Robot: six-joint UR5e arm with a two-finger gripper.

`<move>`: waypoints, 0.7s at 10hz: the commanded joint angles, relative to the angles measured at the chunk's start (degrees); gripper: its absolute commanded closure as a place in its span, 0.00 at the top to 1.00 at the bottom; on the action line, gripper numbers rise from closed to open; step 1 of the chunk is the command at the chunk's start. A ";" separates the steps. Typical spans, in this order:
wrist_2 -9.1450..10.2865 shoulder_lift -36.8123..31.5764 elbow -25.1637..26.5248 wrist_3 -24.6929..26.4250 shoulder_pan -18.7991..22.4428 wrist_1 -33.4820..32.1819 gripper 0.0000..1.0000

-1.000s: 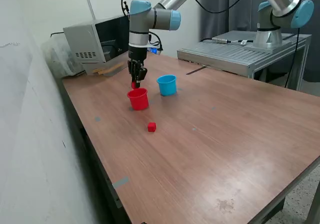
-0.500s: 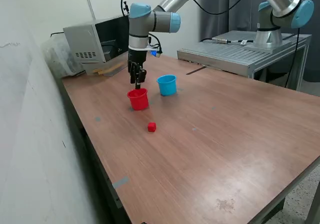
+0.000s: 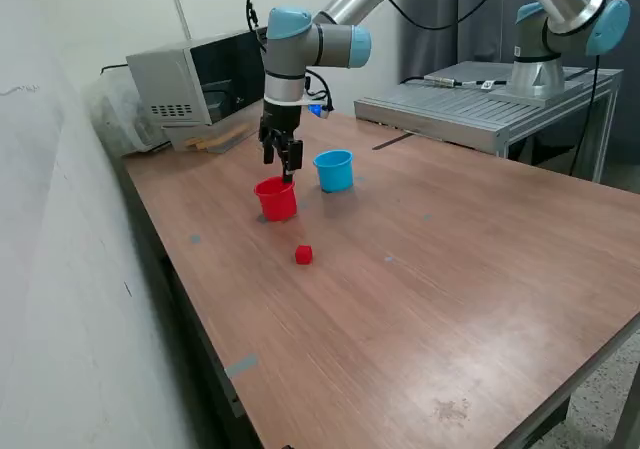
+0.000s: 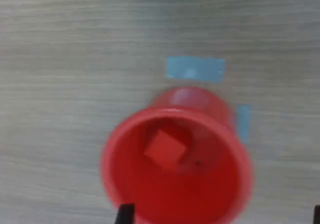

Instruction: Place red objects in the red bin, and blue objects in the blue bin.

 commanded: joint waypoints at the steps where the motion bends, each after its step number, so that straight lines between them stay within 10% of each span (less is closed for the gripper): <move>1: 0.13 -0.50 0.96 -2.84 6.44 0.17 1.00; 4: 1.44 -1.03 0.87 -9.51 10.85 0.17 1.00; 7: 14.24 -0.94 -0.43 -30.63 11.83 8.47 1.00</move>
